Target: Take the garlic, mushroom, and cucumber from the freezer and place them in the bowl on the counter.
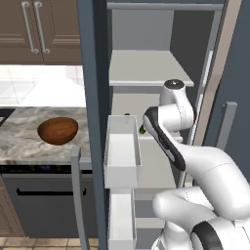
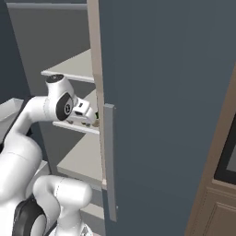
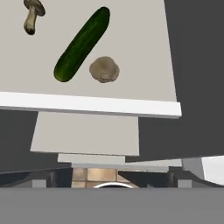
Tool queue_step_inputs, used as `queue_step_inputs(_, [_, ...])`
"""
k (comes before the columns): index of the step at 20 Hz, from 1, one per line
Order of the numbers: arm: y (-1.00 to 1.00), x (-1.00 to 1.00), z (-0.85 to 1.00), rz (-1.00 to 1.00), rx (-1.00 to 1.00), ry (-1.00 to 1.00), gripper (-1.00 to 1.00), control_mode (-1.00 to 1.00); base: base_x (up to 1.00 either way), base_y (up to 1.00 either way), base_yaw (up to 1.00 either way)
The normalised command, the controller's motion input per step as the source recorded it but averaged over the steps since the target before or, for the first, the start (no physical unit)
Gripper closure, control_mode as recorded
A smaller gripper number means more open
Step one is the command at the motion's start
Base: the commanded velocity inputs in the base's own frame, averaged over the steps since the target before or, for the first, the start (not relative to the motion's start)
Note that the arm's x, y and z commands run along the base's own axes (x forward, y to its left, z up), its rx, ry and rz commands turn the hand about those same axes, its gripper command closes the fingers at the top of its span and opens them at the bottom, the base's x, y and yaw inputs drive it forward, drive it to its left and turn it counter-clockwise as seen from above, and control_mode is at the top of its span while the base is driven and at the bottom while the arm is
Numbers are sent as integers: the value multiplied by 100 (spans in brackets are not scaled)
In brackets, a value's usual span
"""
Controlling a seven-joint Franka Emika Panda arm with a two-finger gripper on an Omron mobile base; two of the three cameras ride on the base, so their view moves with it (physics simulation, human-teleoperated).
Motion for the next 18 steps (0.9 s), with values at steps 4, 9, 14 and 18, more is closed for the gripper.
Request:
queue_step_inputs(4, [0,12,-21,0,-1,0,-100,-100,0,0,0])
queue_step_inputs(9, [-2,21,-8,0,0,0,-100,-100,0,0,0])
queue_step_inputs(14, [-6,20,0,0,0,0,-100,-100,0,0,0])
queue_step_inputs(18, [-8,16,-1,0,0,0,-100,-100,0,0,0])
